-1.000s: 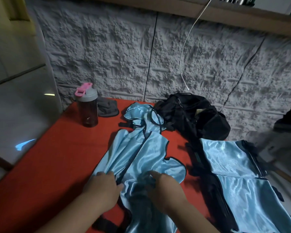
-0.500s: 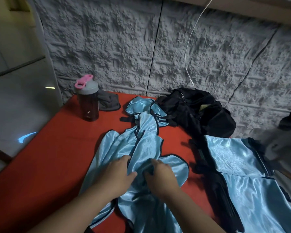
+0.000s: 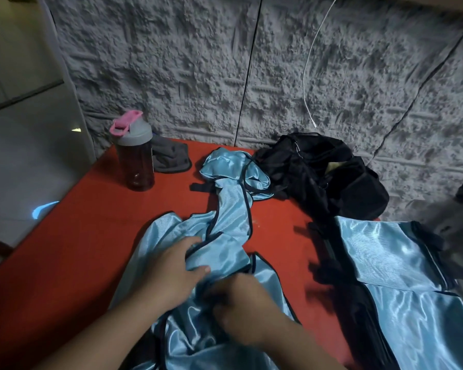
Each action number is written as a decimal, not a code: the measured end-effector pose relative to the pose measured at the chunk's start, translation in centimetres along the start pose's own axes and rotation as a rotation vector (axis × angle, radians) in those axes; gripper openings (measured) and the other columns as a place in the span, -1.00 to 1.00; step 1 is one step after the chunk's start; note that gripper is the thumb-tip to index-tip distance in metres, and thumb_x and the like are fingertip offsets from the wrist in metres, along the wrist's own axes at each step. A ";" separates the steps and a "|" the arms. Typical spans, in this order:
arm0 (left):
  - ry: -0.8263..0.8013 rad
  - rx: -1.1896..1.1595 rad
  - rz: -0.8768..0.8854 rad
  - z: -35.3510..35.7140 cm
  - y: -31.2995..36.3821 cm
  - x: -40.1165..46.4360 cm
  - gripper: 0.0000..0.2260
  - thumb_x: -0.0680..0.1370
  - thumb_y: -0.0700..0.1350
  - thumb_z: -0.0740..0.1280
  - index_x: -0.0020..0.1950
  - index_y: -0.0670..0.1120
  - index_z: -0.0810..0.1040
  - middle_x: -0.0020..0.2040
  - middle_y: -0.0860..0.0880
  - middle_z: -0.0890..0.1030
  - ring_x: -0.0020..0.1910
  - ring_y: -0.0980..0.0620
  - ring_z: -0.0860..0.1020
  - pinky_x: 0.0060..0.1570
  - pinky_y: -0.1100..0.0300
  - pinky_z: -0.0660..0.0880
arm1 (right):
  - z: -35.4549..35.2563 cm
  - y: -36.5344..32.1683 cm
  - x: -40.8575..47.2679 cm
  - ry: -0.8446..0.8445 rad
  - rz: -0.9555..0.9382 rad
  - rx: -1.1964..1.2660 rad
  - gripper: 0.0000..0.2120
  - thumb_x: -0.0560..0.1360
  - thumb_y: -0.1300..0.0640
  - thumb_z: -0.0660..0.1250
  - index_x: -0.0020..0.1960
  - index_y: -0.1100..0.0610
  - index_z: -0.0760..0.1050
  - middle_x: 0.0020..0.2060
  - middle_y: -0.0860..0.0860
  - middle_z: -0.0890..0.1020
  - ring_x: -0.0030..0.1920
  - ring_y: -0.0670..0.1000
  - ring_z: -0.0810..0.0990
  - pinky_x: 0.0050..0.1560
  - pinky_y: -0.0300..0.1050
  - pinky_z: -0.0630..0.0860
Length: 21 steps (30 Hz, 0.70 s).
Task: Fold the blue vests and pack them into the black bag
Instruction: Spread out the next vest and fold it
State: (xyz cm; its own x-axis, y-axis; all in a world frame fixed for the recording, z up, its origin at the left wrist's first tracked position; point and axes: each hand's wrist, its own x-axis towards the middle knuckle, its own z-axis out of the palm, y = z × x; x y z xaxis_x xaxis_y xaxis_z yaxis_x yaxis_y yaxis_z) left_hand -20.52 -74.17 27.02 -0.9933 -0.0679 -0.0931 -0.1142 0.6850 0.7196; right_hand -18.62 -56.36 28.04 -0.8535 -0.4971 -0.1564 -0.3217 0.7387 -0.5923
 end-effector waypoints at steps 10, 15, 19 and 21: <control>0.167 0.007 -0.045 -2.3 -0.7 2.4 -0.91 0.46 -0.20 0.41 -0.22 -0.04 0.58 -0.36 0.02 0.61 -0.35 0.04 0.57 -0.27 0.05 0.52 | -2.4 5.3 1.4 0.178 0.366 -0.220 -0.69 0.38 0.05 0.20 0.08 -0.02 0.56 -0.04 -0.02 0.65 0.06 0.12 0.61 -0.01 -0.06 0.52; 0.221 -0.525 -0.208 -4.6 0.8 1.4 -0.86 0.37 -0.16 0.40 -0.38 -0.09 0.53 -0.49 0.03 0.49 -0.44 -0.03 0.44 -0.33 0.11 0.30 | -3.5 6.3 1.7 0.137 0.613 -0.407 -0.65 0.45 0.03 0.21 0.20 0.04 0.55 0.16 0.03 0.57 0.24 0.15 0.53 0.19 0.02 0.48; 0.120 -0.846 -0.286 -4.8 1.3 0.6 -0.80 0.47 -0.37 0.30 -0.27 -0.15 0.62 -0.29 -0.22 0.63 -0.33 -0.10 0.60 -0.28 0.13 0.45 | -3.4 6.4 2.3 0.309 0.499 -0.436 -0.62 0.44 -0.02 0.06 0.04 0.11 0.56 0.04 0.10 0.59 0.15 0.20 0.54 0.14 0.04 0.48; 0.110 -0.867 -0.305 -4.7 1.2 0.6 -0.79 0.48 -0.41 0.27 -0.23 -0.17 0.62 -0.28 -0.22 0.64 -0.33 -0.12 0.61 -0.32 0.15 0.47 | -2.3 5.7 2.8 0.329 0.274 -0.250 -0.64 0.40 0.00 0.12 0.07 0.02 0.58 0.10 0.03 0.61 0.17 0.12 0.54 0.25 0.00 0.46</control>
State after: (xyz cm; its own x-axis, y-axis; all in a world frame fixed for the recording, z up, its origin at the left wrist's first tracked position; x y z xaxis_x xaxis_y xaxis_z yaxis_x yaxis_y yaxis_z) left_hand -21.35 -76.83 31.03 -0.9093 -0.2544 -0.3292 -0.2981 -0.1537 0.9421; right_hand -23.82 -52.47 26.06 -0.9916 -0.1293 0.0017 -0.1217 0.9286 -0.3506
